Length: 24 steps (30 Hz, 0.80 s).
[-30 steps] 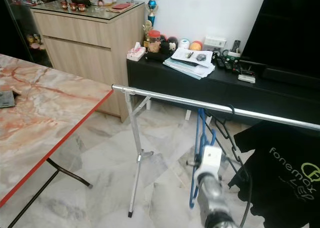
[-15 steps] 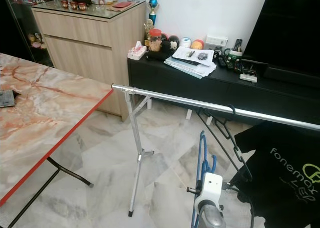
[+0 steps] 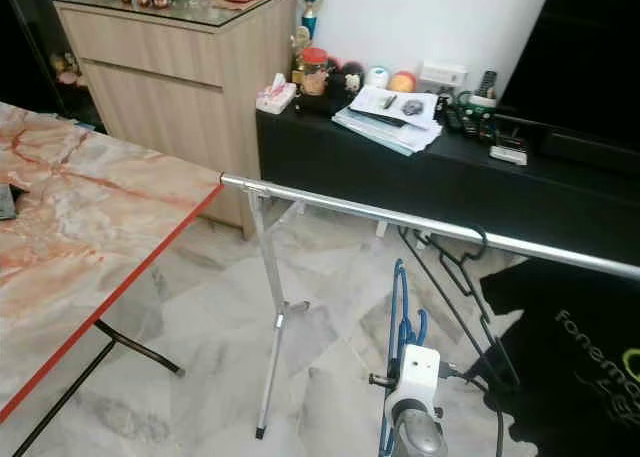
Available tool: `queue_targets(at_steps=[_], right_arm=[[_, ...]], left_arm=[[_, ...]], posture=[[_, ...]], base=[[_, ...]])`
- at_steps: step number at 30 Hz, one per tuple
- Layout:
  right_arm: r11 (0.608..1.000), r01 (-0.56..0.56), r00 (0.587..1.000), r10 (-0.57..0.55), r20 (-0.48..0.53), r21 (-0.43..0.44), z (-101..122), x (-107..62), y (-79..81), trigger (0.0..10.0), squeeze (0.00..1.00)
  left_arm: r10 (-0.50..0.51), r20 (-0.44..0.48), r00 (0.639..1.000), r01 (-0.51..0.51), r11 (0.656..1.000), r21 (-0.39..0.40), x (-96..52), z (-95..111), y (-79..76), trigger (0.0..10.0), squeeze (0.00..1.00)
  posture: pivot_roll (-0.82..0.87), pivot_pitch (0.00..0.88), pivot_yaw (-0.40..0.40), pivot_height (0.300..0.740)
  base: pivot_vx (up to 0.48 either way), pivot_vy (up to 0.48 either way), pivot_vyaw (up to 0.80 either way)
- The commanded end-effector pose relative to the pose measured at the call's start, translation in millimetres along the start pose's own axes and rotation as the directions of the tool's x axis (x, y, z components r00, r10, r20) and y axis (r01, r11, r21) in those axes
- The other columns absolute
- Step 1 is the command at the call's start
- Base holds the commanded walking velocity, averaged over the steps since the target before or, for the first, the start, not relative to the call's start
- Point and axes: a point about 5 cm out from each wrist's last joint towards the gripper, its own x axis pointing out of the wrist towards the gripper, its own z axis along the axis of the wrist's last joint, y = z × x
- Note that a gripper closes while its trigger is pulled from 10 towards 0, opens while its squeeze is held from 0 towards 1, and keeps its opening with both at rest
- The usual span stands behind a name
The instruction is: Hang hanger
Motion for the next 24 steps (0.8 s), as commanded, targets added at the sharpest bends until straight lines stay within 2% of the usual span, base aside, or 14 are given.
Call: queue_targets(at_steps=[1, 15, 24], right_arm=[[1.000, -0.001, 1.000, 0.001, 0.008, -0.008, 1, 0.3, -0.7, 10.0, 0.00], [1.000, 0.022, 0.999, -0.022, 0.049, 0.005, 7, 0.9, -0.4, 10.0, 0.00], [0.993, 0.092, 0.983, -0.102, 0.154, 0.070, 33, 6.8, -5.0, 10.0, 0.00]], left_arm=[[-0.013, -0.027, 1.000, 0.014, 1.000, 0.021, -1.2, -8, -1.6, 10.0, 0.00], [-0.015, -0.035, 0.999, 0.016, 0.999, 0.034, -1.7, -11, -1.6, 10.0, 0.00], [-0.019, -0.032, 0.999, 0.020, 0.999, 0.034, -0.4, -9, -8.3, 10.0, 0.00]], posture=[[-0.02, 0.057, -0.045, 0.740], [-0.01, 0.062, -0.046, 0.740], [-0.01, 0.067, -0.048, 0.740]], base=[[0.319, 0.000, 0.00], [0.038, 0.000, 0.00], [0.000, 0.000, 0.00]])
